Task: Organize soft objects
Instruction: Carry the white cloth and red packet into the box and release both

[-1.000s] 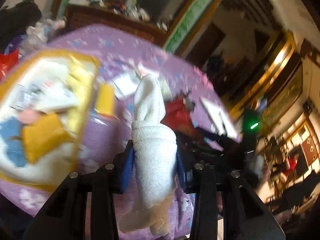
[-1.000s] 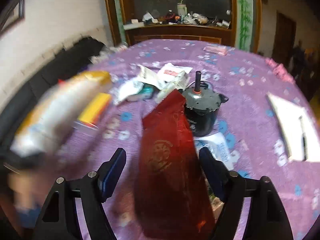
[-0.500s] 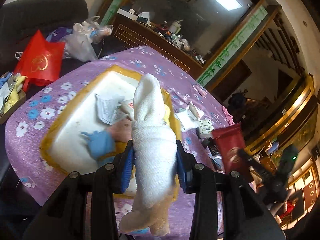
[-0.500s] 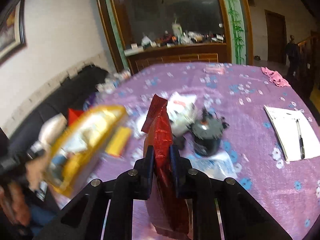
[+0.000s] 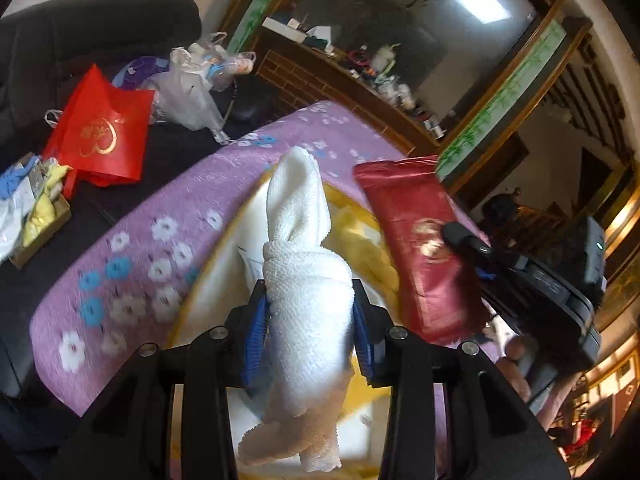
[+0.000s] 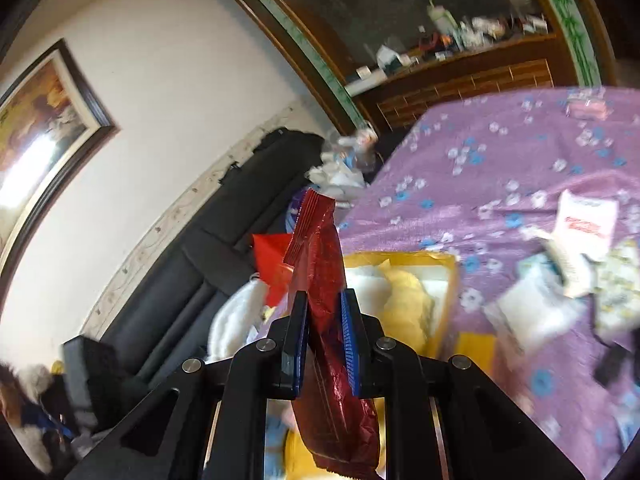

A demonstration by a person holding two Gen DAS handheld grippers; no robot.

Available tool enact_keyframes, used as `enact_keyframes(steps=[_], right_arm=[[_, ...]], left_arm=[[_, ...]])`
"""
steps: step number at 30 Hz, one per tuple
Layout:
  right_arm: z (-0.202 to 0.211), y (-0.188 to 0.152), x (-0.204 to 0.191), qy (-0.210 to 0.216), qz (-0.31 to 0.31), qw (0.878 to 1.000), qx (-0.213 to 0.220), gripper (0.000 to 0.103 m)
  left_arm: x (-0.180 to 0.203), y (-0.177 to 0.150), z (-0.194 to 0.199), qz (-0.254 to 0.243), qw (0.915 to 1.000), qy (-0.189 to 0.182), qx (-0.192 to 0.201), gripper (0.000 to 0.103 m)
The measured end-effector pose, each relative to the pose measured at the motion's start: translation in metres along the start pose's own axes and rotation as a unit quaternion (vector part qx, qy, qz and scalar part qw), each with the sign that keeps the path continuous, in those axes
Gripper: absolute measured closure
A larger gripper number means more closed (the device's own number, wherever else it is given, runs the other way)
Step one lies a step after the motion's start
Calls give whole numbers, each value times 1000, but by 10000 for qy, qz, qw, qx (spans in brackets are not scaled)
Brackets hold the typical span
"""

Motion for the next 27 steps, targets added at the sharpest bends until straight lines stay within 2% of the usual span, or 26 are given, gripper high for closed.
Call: enact_keyframes(steps=[4, 7, 9, 11, 12, 14, 15, 16, 17, 18, 19, 20, 22, 25, 27], right_arm=[[-35, -5, 22, -15, -260, 9996, -100, 88], [-45, -7, 22, -401, 113, 9991, -50, 85], [-48, -8, 18, -616, 356, 9975, 20, 83], [-50, -10, 3, -571, 291, 9979, 12, 82], [-49, -11, 1, -522, 254, 9983, 8, 79], [-45, -9, 0, -477, 211, 9986, 87, 62], [-40, -7, -3, -441, 196, 9986, 207, 48], [-34, -7, -1, -403, 199, 9986, 289, 42], [-26, -5, -7, -311, 243, 9982, 454, 40], [-24, -4, -7, -275, 293, 9978, 536, 36], [-22, -5, -6, -272, 328, 9975, 559, 31], [-23, -7, -8, -303, 381, 9974, 541, 29], [-30, -12, -10, -353, 438, 9977, 385, 28], [-34, -22, -9, -372, 452, 9982, 116, 28], [-15, -23, -15, -224, 362, 9987, 266, 28]], left_arm=[[-7, 5, -24, -85, 9993, 260, -266, 67], [-16, 0, -43, -184, 9968, 591, -514, 66], [-17, -2, -44, -232, 9963, 693, -446, 64], [-13, -5, -39, -333, 9959, 748, -395, 62], [-13, -6, -36, -337, 9962, 714, -379, 59], [-13, -10, -29, -243, 9975, 551, -372, 51], [-15, -12, -21, -126, 9984, 448, -318, 51], [-15, -12, -14, -42, 9991, 366, -221, 49], [-16, -13, -5, 35, 9996, 286, -67, 44], [-21, -17, 4, 119, 9995, 267, 139, 30], [-21, -22, 9, 109, 9995, 153, 258, 30], [-20, -26, 7, 73, 9996, 177, 223, 30], [-18, -36, 10, -170, 9980, 553, 241, 30], [-4, -52, 28, -353, 9979, 336, 434, 30], [-3, -69, 39, -466, 9980, 251, 331, 30]])
Point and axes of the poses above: each gripper's, at about its wrist camera, not at the fingertips, and z roughly against the way its jaws point, x to its right, y to its top, the point moved 10 cm from there along -z, roughly the way its jaws point, and after that the axes turned 7 degrees about -x, right-handed, at the moved point
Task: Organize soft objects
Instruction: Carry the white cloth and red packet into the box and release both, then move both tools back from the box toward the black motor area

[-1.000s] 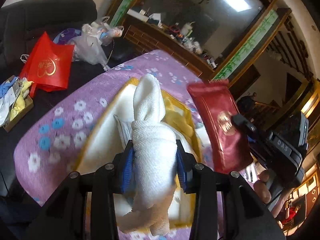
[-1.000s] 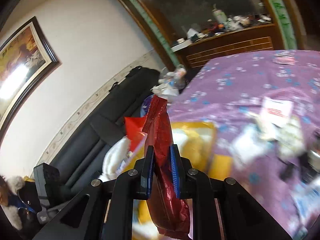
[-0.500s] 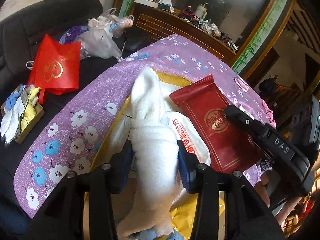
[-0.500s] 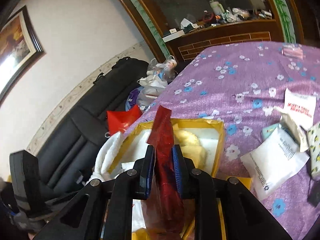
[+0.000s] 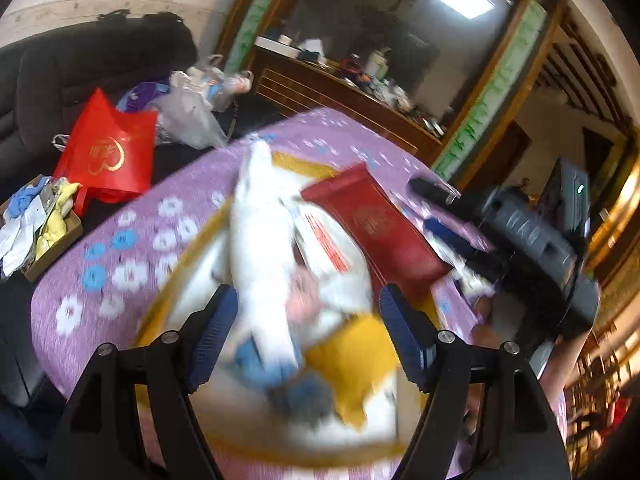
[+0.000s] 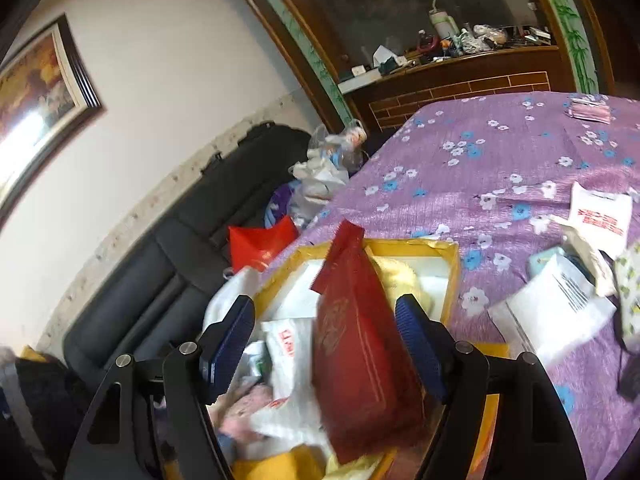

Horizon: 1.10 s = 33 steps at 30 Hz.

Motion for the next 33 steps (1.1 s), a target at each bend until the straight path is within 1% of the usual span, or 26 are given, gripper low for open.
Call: enact_keyframes(steps=[2, 3, 4, 5, 6, 7, 9, 11, 12, 15, 17, 18, 19, 21, 23, 26, 29, 32, 33], right_arm=[[28, 0, -10, 183, 109, 9994, 261, 27], [39, -4, -10, 170, 180, 9992, 310, 23], [49, -11, -10, 91, 222, 9994, 264, 22], [56, -18, -7, 75, 210, 9995, 207, 22], [66, -28, -5, 171, 197, 9995, 188, 22], [74, -37, 2, 227, 190, 9994, 193, 22], [93, -51, 16, 131, 128, 9996, 195, 22], [109, -61, 35, 64, 13, 9998, 188, 22], [118, -65, 47, 28, -95, 9998, 166, 22], [152, -75, 74, -20, -349, 9991, 245, 22], [170, -83, 97, -253, -549, 9979, 245, 22], [180, -90, 110, -363, -689, 9968, 204, 22], [186, -95, 117, -379, -760, 9963, 165, 22], [197, -100, 122, -498, -738, 9960, 99, 22], [208, -105, 128, -810, -579, 9950, 94, 22], [222, -108, 138, -1162, -512, 9919, 66, 22], [231, -106, 147, -1328, -613, 9892, 74, 22], [242, -110, 153, -1462, -699, 9867, 102, 22], [247, -114, 158, -1545, -708, 9854, 95, 22]], left_arm=[[4, -15, 7, -70, 9999, -45, -147, 30], [4, -19, 10, -99, 9998, -10, -175, 30], [9, -19, 10, -102, 9997, 24, -198, 30], [13, -19, 13, -109, 9998, -18, -191, 30], [19, -21, 17, -144, 9997, -113, -177, 30], [24, -21, 18, -164, 9996, -155, -165, 30], [36, -24, 21, -248, 9993, -206, -170, 30], [54, -28, 19, -301, 9988, -293, -257, 30], [63, -23, 15, -320, 9986, -323, -258, 30], [91, -20, 8, -602, 9969, -409, -312, 30], [109, -25, 6, -758, 9952, -477, -385, 30], [121, -29, 2, -821, 9935, -611, -503, 30], [126, -33, 0, -856, 9924, -672, -569, 30], [144, -40, -7, -984, 9898, -750, -700, 30], [159, -46, -10, -1087, 9880, -806, -739, 30], [171, -54, -15, -1178, 9859, -867, -817, 30], [177, -64, -25, -1148, 9840, -880, -1037, 30], [181, -70, -29, -1132, 9815, -1034, -1143, 30], [186, -71, -31, -1148, 9812, -1027, -1162, 30]])
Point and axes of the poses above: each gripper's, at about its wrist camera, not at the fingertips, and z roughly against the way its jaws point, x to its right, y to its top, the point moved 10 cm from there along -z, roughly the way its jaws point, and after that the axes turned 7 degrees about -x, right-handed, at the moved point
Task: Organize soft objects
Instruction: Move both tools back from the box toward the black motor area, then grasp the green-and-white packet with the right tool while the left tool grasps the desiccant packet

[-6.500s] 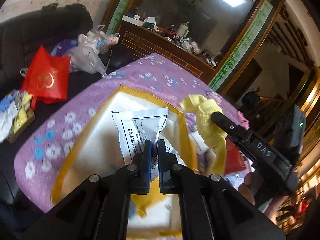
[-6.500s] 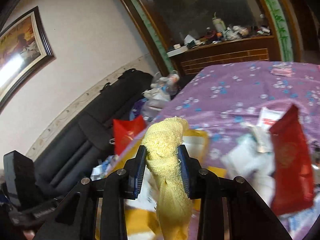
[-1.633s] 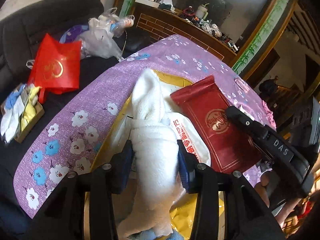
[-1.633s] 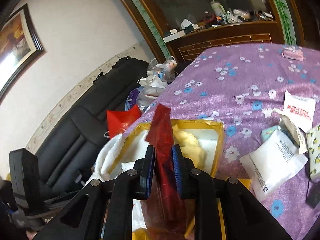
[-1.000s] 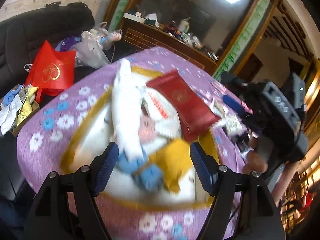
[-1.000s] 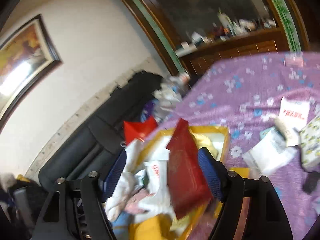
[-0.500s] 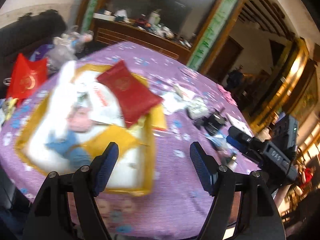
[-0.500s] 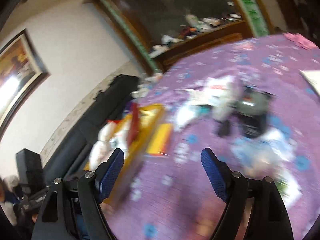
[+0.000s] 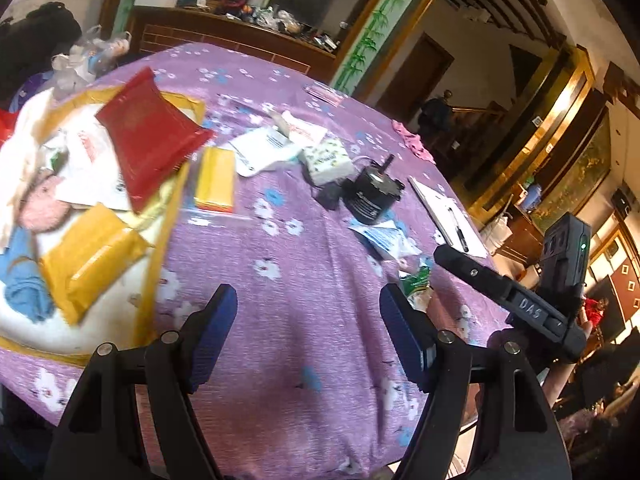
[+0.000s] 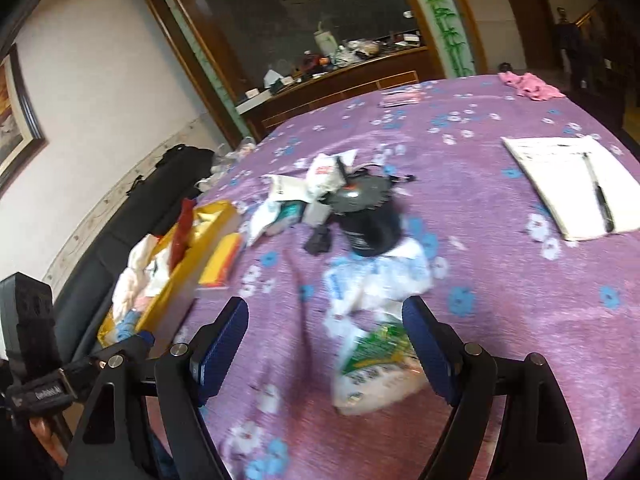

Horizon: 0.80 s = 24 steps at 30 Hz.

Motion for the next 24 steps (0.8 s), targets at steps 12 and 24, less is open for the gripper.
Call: enact_keyframes(steps=[12, 24], right_arm=[[-22, -12, 17, -606, -84, 9973, -395, 29], [-16, -20, 30, -732, -174, 9962, -435, 73]], left_arm=[[15, 1, -20, -102, 9997, -60, -192, 30], [76, 49, -126, -1550, 9838, -133, -888, 30]])
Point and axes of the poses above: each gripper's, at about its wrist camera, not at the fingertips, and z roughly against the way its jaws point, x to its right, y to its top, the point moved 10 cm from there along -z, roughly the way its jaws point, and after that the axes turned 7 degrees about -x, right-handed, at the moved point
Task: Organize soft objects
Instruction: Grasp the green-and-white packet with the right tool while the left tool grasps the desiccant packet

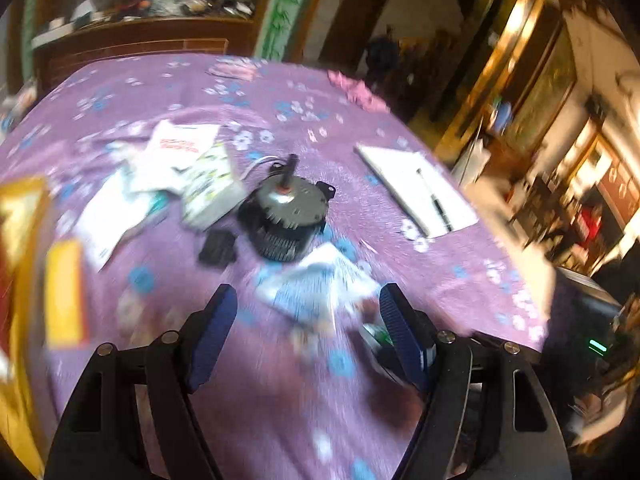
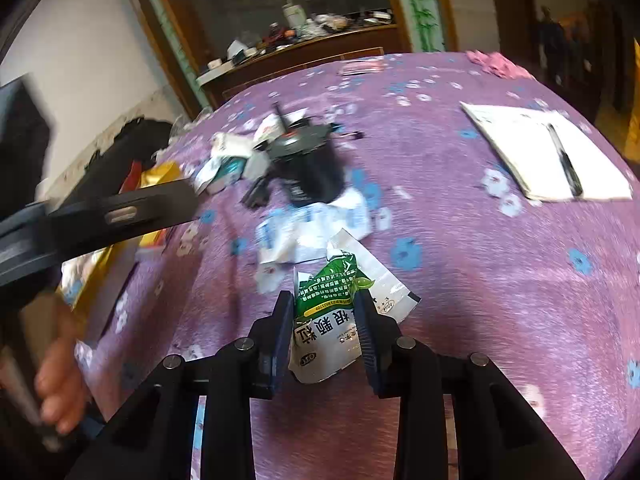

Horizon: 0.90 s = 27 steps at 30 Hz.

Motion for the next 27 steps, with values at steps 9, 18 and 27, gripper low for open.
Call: enact_keyframes(steps=[9, 18, 27], right_arm=[[3, -1, 19, 23, -213, 9997, 145, 73], [11, 3, 2, 63, 156, 9988, 468, 74], [21, 4, -48, 732, 409, 9935, 767, 75]], left_arm=[[2, -8, -60, -161, 9988, 83, -455, 61], [-5, -23, -24, 820, 9958, -351, 182, 68], [-48, -49, 65, 1793, 9772, -396, 1063, 67]])
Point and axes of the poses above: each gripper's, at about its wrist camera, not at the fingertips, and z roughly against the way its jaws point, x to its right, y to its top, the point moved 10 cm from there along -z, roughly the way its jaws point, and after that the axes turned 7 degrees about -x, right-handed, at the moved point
